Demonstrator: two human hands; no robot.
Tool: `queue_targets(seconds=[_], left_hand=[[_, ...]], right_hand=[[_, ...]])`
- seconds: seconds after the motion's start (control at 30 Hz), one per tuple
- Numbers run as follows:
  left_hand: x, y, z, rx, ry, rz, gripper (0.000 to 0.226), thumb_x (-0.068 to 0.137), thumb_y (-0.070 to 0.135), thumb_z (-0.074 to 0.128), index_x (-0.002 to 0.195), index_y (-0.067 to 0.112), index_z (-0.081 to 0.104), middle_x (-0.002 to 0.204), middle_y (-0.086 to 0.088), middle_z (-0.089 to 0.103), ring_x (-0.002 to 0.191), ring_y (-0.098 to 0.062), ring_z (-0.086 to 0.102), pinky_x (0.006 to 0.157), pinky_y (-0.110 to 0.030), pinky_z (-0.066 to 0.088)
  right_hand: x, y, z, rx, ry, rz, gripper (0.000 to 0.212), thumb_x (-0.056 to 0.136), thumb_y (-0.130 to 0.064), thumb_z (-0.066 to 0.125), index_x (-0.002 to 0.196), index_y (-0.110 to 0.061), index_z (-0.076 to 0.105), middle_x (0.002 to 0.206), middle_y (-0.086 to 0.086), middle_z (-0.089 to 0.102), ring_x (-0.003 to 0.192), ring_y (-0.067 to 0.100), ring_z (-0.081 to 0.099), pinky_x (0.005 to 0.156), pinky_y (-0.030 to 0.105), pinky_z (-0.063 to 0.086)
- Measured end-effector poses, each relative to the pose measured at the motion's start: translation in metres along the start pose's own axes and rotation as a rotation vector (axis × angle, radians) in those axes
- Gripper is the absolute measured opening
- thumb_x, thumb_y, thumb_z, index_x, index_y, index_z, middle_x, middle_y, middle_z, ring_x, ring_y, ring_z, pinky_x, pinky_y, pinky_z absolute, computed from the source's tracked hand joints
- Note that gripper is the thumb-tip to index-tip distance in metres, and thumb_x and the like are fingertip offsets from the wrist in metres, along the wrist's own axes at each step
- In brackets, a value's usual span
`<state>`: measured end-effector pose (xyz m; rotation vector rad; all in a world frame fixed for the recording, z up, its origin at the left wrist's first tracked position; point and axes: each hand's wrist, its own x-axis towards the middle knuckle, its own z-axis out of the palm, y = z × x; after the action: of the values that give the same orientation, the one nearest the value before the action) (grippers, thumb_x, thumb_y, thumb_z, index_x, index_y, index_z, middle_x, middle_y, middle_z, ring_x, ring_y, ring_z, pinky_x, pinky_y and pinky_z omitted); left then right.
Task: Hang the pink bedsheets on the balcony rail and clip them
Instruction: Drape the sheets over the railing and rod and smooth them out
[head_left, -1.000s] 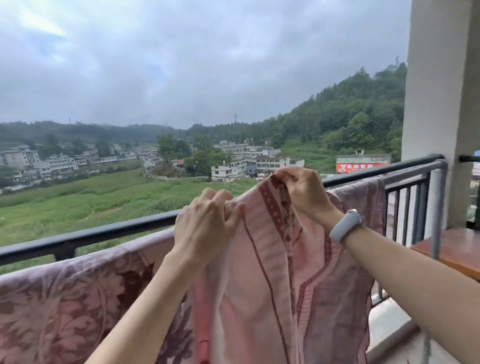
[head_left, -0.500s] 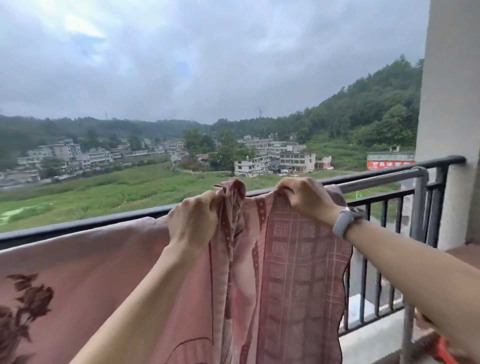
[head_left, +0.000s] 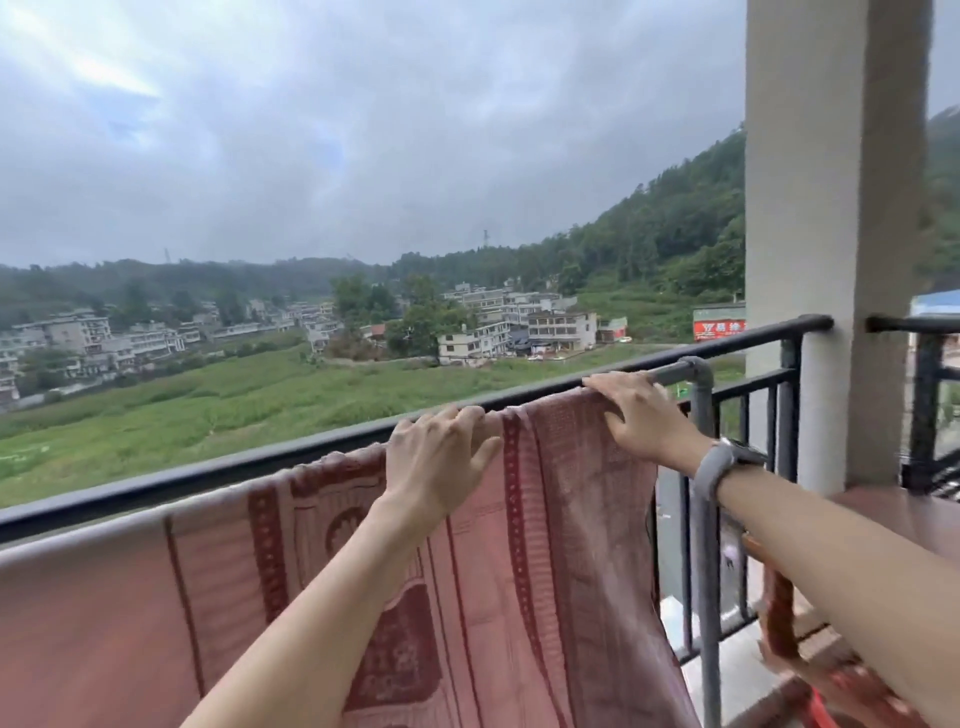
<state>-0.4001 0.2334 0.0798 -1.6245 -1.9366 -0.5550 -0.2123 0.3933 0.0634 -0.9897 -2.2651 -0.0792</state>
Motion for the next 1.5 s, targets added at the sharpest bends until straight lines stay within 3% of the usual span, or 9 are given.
queue_targets(seconds=[0.2,0.37,0.57,0.7,0.87,1.03,1.13,1.23,1.5], left_hand=[[0.042,0.053,0.033,-0.198,0.268,-0.134,0.023,0.088,0.033,0.055,0.088,0.016,0.069,0.087,-0.005,0.071,0.079,-0.029,0.064,0.070,-0.031,0.046],[0.109,0.087,0.038,-0.310,0.563,-0.140,0.016,0.089,0.023,0.055,0.094,0.016,0.068,0.091,-0.005,0.072,0.083,-0.024,0.061,0.084,-0.035,0.036],[0.143,0.164,0.082,-0.167,-0.049,0.124,0.033,0.091,0.044,0.041,0.112,0.023,0.056,0.107,-0.003,0.066,0.095,-0.024,0.061,0.077,-0.033,0.043],[0.147,0.184,0.106,-0.075,0.106,0.070,0.032,0.092,0.046,0.038,0.097,0.025,0.062,0.090,0.001,0.069,0.082,-0.023,0.063,0.064,-0.030,0.038],[0.154,0.214,0.134,0.036,0.374,0.035,0.020,0.085,0.029,0.054,0.069,0.021,0.063,0.067,0.005,0.068,0.060,-0.018,0.063,0.056,-0.025,0.039],[0.149,0.233,0.164,0.003,0.634,-0.082,0.015,0.088,0.025,0.054,0.082,0.019,0.067,0.081,0.005,0.070,0.080,-0.015,0.062,0.083,-0.031,0.038],[0.139,0.259,0.188,-0.019,0.743,-0.180,0.016,0.088,0.022,0.055,0.100,0.015,0.063,0.103,-0.002,0.064,0.102,-0.017,0.054,0.102,-0.037,0.034],[0.126,0.293,0.210,-0.009,0.728,-0.348,0.028,0.084,0.028,0.059,0.108,0.016,0.052,0.121,-0.006,0.046,0.117,-0.023,0.042,0.104,-0.042,0.033],[0.113,0.341,0.251,0.081,0.555,-0.703,0.054,0.068,0.046,0.070,0.099,0.014,0.040,0.102,-0.012,0.048,0.097,-0.021,0.043,0.082,-0.028,0.035]], right_hand=[[0.032,0.042,-0.005,0.141,0.304,-0.191,0.018,0.086,-0.006,0.053,0.092,-0.005,0.070,0.093,0.012,0.071,0.088,0.030,0.064,0.080,0.044,0.050],[0.081,0.096,-0.045,0.146,0.662,-0.064,0.016,0.088,-0.011,0.053,0.091,-0.009,0.069,0.091,0.008,0.070,0.086,0.027,0.063,0.080,0.040,0.046],[0.093,0.160,-0.049,0.432,-0.051,-0.094,0.020,0.091,-0.009,0.051,0.106,-0.009,0.065,0.086,0.000,0.068,0.089,0.042,0.061,0.082,0.049,0.051],[0.077,0.207,-0.031,0.696,-0.125,-0.025,0.023,0.093,-0.007,0.045,0.104,-0.012,0.065,0.096,0.003,0.068,0.096,0.016,0.063,0.081,0.023,0.048],[0.082,0.229,-0.001,0.919,-0.173,-0.158,0.020,0.092,-0.017,0.049,0.094,-0.014,0.069,0.095,0.009,0.070,0.087,0.015,0.062,0.079,0.033,0.049],[0.092,0.242,0.025,1.253,-0.147,-0.278,0.023,0.086,-0.029,0.045,0.090,-0.020,0.065,0.089,-0.001,0.068,0.084,0.009,0.061,0.072,0.020,0.048],[0.093,0.261,0.042,1.501,-0.273,-0.289,0.021,0.082,-0.029,0.048,0.092,-0.022,0.065,0.087,-0.008,0.070,0.084,0.012,0.063,0.074,0.025,0.051],[0.085,0.280,0.056,1.523,-0.362,-0.349,0.022,0.075,-0.027,0.059,0.095,-0.019,0.064,0.085,-0.007,0.071,0.078,0.012,0.064,0.073,0.028,0.054],[0.083,0.281,0.079,1.556,-0.563,-0.349,0.013,0.087,-0.014,0.057,0.091,-0.025,0.063,0.086,-0.012,0.069,0.081,0.006,0.064,0.074,0.026,0.053]])
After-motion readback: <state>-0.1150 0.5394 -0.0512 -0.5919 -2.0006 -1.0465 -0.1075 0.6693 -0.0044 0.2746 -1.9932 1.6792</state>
